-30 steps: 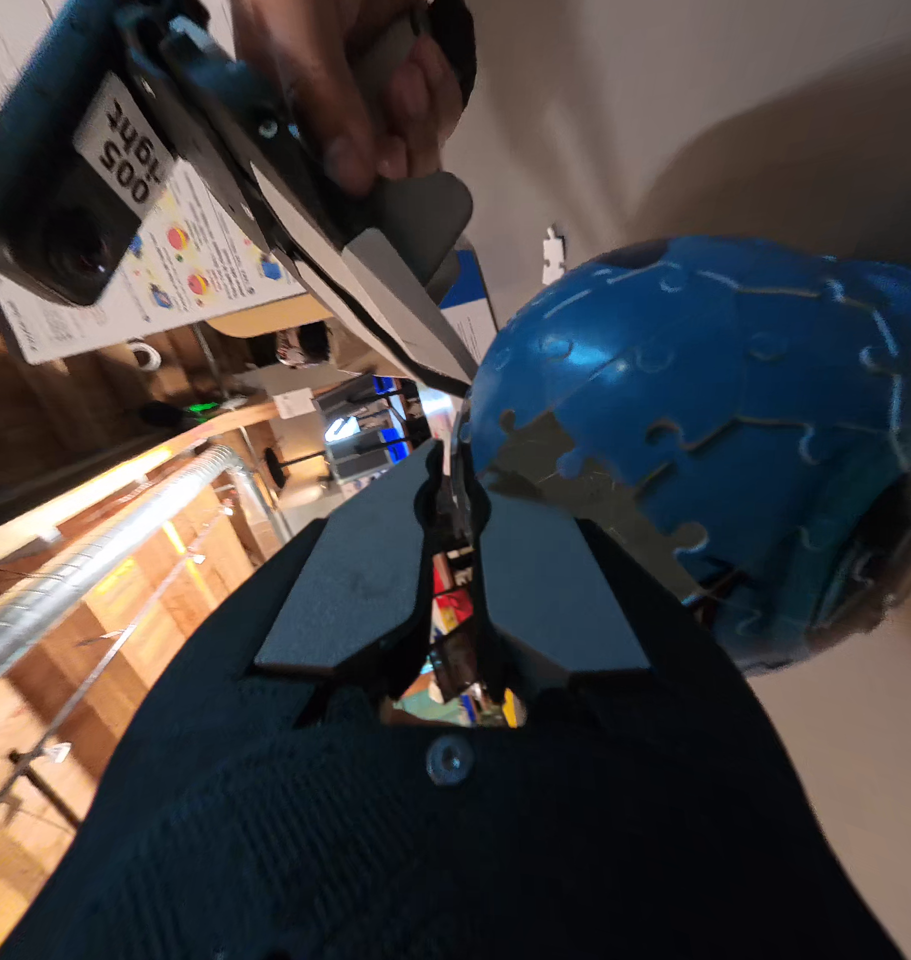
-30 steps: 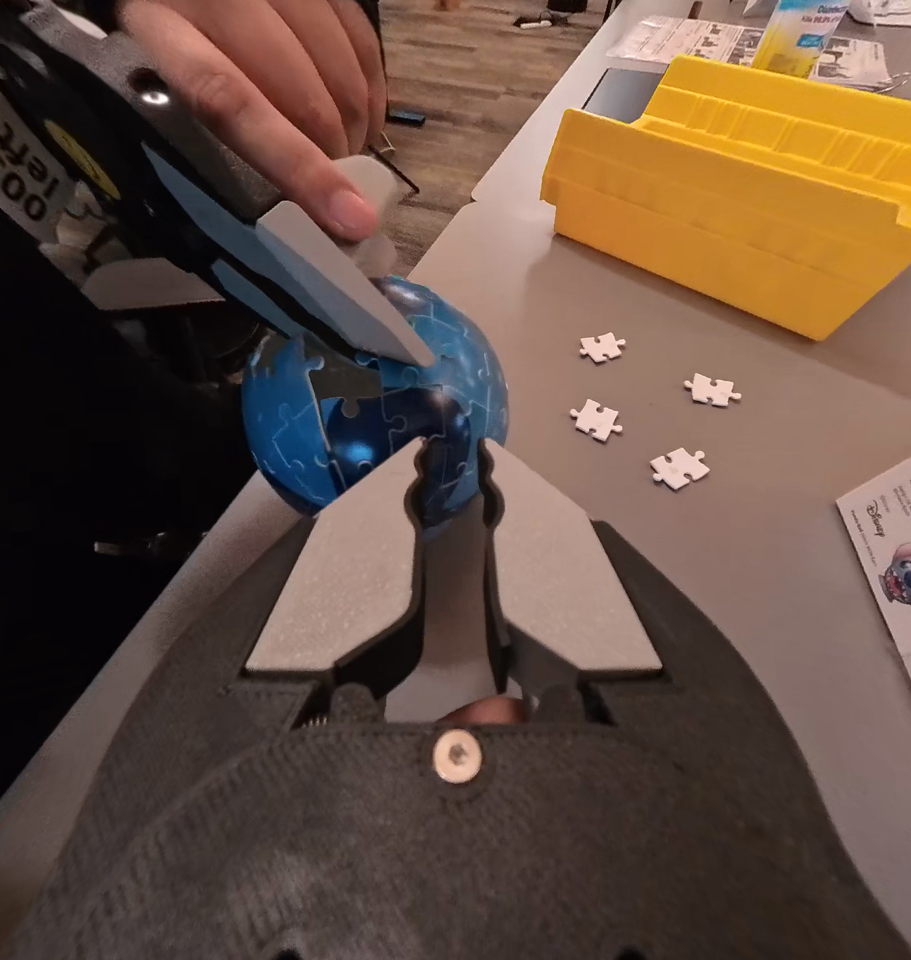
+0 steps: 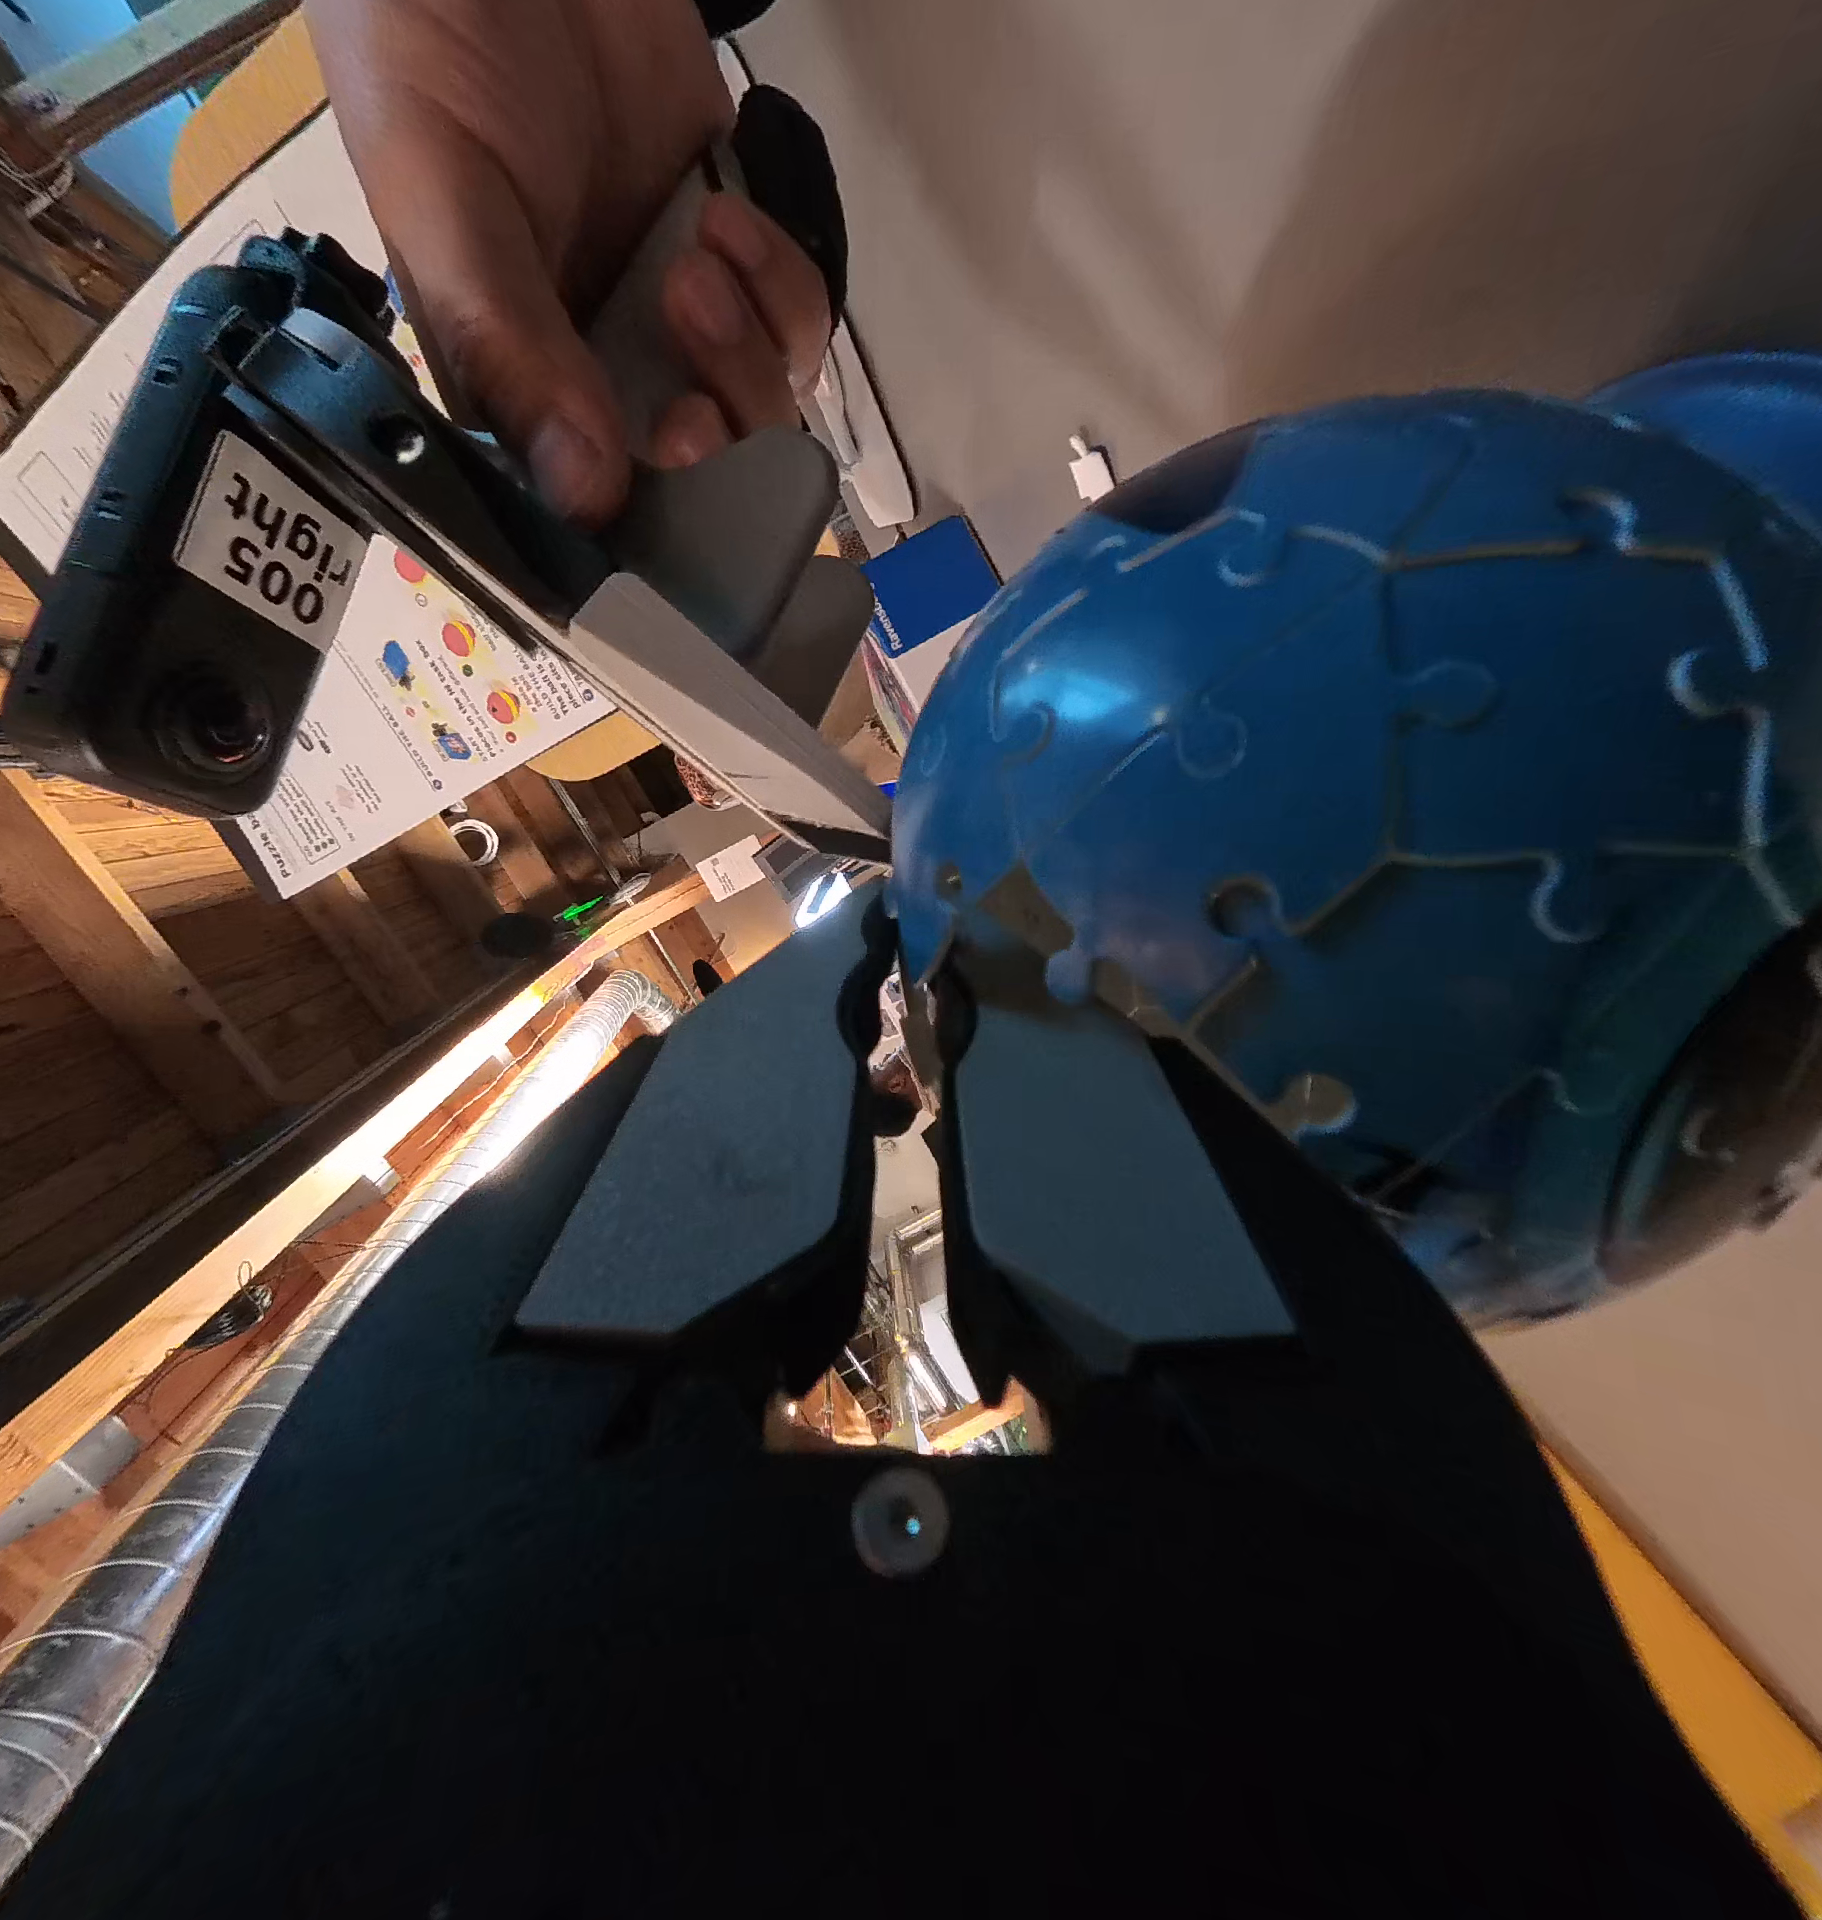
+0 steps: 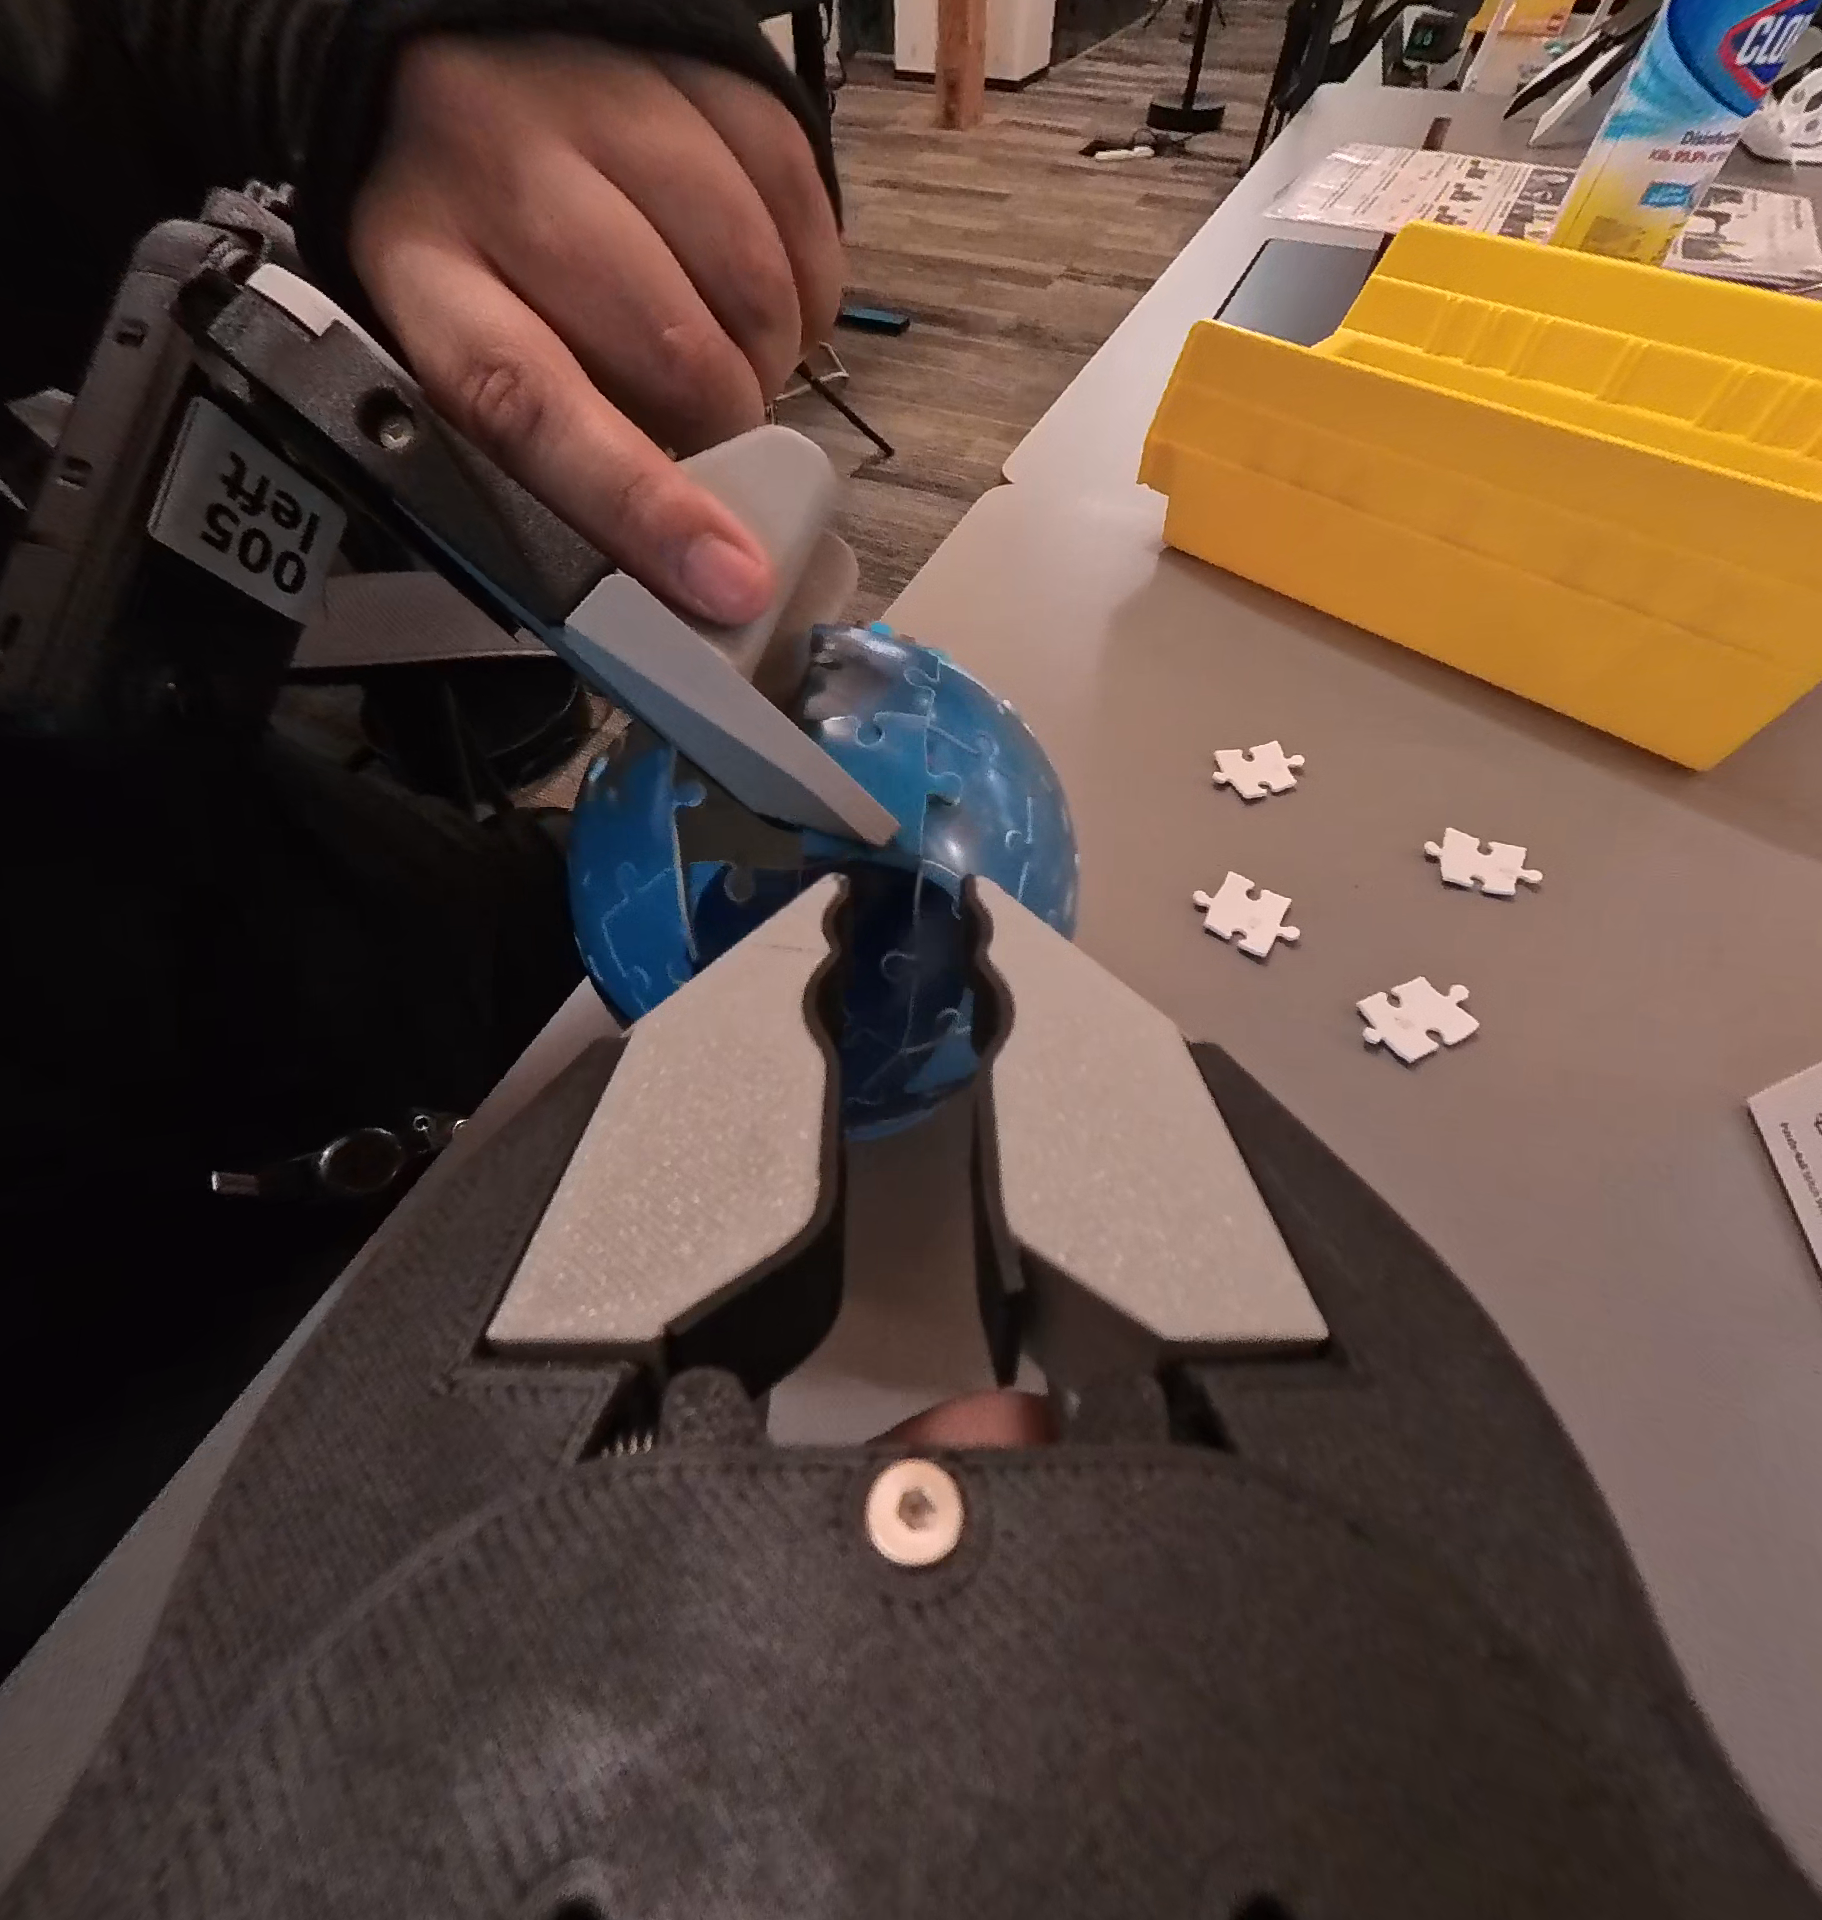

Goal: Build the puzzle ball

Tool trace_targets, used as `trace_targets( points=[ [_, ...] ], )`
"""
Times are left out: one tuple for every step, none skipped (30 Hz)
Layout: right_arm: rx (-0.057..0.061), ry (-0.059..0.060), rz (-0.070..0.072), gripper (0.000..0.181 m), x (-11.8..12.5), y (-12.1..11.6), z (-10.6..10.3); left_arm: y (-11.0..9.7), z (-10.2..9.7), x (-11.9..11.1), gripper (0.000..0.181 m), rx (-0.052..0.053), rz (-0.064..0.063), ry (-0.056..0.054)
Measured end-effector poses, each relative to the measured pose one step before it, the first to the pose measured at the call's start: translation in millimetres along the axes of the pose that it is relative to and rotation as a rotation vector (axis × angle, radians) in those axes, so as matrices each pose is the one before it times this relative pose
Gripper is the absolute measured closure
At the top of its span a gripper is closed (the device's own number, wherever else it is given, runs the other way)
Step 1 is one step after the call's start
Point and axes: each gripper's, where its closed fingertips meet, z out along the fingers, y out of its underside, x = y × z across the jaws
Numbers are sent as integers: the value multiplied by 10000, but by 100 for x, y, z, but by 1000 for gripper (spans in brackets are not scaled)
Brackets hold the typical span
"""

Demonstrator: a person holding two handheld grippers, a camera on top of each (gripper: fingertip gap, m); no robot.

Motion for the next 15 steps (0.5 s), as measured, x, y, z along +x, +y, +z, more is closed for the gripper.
trace_targets(
  points=[
    [8,8,12,164,36,12,2,14,7,-1,180,0,-17,-21],
    [8,30,-4,164,59,-11,4,18,22,-5,180,2,-46,-21],
    [3,40,-20,164,54,-8,-13,45,23,9,180,-6,-53,-2],
    [-2,50,-35,164,61,-11,5,4,12,-3,180,14,-53,-4],
    [9,92,-51,164,114,-32,-3,8,20,-1,181,9,-69,9],
    [29,176,-73,163,242,-81,8,34,30,9,180,-3,-82,18],
    [66,231,-97,162,322,-163,21,43,34,12,180,-11,-109,9],
    [97,169,-107,162,239,-247,35,28,23,16,180,4,-98,-4],
    [51,24,-83,162,26,-217,69,56,15,-50,179,-10,-52,-53],
    [-54,-28,-21,162,2,-74,108,103,30,-23,179,-25,-60,-17],
    [-61,54,25,161,154,-59,70,144,46,-53,177,-34,-199,-2],
    [-2,73,6,163,194,-126,-12,142,56,-120,174,-50,-302,-6],
    [23,0,-35,168,108,-141,-130,109,12,-18,173,-28,-309,83],
    [22,10,-50,173,152,-166,-255,39,-44,-48,171,7,-298,73],
    [47,112,-28,176,356,-212,-361,9,-119,-178,168,20,-285,-20]
  ],
)
